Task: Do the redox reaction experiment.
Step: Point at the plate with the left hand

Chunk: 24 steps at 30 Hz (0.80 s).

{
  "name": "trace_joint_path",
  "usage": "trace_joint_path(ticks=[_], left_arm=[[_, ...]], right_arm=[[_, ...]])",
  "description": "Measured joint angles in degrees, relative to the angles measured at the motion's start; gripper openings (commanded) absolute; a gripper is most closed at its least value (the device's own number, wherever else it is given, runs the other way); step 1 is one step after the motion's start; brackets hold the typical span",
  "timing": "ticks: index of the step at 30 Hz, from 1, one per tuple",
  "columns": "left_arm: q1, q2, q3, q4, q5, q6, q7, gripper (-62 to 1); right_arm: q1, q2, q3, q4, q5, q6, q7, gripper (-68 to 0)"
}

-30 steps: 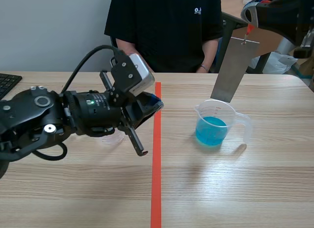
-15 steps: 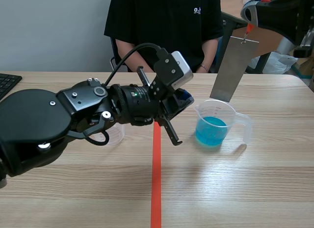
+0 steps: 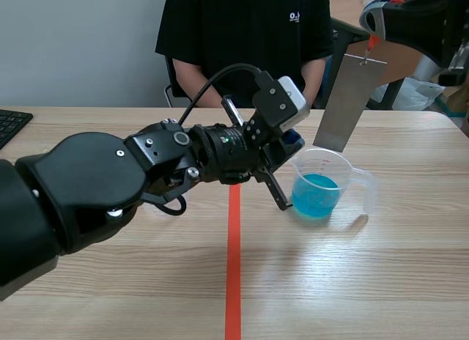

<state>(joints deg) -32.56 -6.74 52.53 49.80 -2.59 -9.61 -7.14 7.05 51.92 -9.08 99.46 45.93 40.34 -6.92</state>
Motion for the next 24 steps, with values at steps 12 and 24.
trace_joint_path(ticks=[12,24], left_arm=[[-0.66,1.79,0.0,-1.7,-0.02,1.09,-0.44,-56.0],[-0.66,1.77,0.0,-1.7,-0.02,1.09,-0.87,-56.0]], right_arm=[[0.0,0.0,0.0,0.0,0.0,0.0,0.0,-66.0],[0.0,0.0,0.0,0.0,0.0,0.0,0.0,-66.0]])
